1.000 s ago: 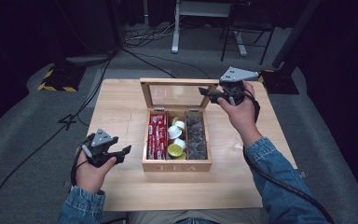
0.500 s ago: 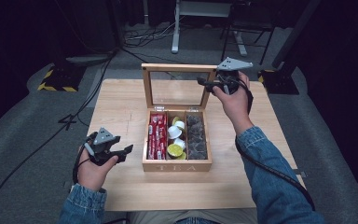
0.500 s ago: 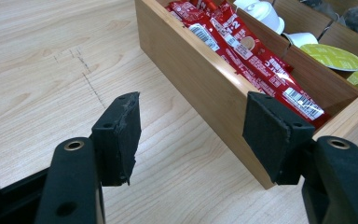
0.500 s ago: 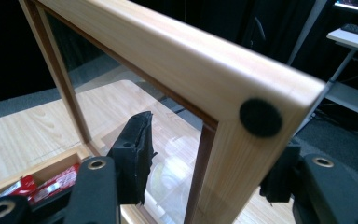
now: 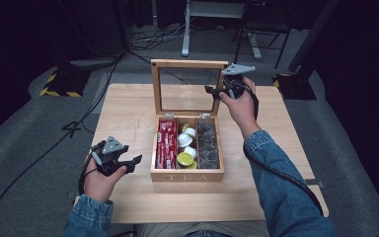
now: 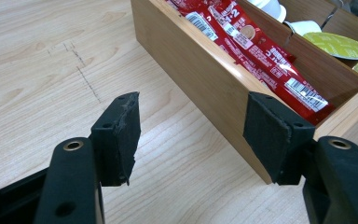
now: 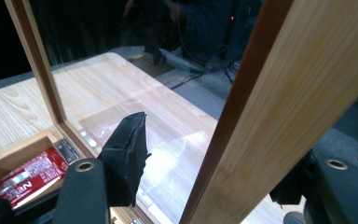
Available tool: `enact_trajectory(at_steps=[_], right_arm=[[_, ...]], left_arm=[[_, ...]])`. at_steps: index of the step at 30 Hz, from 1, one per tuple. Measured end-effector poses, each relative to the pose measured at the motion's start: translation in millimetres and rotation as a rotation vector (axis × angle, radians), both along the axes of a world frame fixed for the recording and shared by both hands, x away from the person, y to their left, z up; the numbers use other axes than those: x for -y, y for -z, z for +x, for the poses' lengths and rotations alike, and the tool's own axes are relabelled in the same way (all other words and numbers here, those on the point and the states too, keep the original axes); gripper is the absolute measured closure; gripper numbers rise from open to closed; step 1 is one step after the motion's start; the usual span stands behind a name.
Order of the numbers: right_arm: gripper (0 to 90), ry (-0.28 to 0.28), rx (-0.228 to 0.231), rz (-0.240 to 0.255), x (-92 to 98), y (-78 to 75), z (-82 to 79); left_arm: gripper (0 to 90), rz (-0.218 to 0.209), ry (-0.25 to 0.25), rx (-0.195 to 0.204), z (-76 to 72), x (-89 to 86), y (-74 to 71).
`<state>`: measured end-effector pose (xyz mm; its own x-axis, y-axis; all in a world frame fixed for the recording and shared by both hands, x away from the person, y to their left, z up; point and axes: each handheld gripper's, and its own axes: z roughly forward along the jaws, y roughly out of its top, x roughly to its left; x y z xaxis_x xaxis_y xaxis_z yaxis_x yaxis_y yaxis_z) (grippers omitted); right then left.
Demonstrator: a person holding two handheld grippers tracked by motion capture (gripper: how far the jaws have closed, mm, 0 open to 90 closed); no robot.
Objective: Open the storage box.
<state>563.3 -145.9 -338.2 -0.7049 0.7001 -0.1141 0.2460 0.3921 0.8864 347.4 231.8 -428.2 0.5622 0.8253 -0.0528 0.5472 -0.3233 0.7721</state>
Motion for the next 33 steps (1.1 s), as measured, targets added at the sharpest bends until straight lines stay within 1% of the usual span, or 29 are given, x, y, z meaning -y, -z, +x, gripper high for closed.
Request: enact_trajectory(at_steps=[3, 7, 11, 17, 20, 21, 24, 33], right_arm=[[38.0, 0.005, -0.009, 0.003, -0.8, 7.1, 4.6], [35.8, 0.01, -0.018, 0.009, -1.9, 11.4, 8.1], [31.1, 0.013, -0.031, 0.013, -4.0, 16.3, 11.0], [29.8, 0.018, -0.039, 0.005, -5.5, 21.8, 12.9], [28.6, 0.017, -0.046, 0.011, -5.4, 24.0, 13.3], [27.2, 0.017, -0.052, 0.028, -5.6, 28.2, 13.8], [25.7, 0.019, -0.059, 0.032, -6.2, 32.4, 14.4], [23.5, 0.024, -0.084, 0.023, -7.6, 41.8, 17.5]], left_arm=[[37.0, -0.004, -0.003, -0.002, 0.6, -0.1, 1.1], [36.9, -0.001, -0.001, -0.005, 1.4, -0.1, 2.1], [36.6, 0.006, 0.0, -0.01, 2.0, 0.1, 2.8], [36.3, 0.005, 0.001, -0.022, 3.1, -0.2, 5.4], [36.1, 0.006, 0.001, -0.024, 3.4, -0.5, 6.0], [36.1, 0.007, 0.0, -0.025, 3.6, -0.3, 6.3], [36.1, 0.01, 0.0, -0.027, 3.8, -0.4, 6.4], [36.0, 0.005, -0.002, -0.032, 4.5, -1.1, 7.9]])
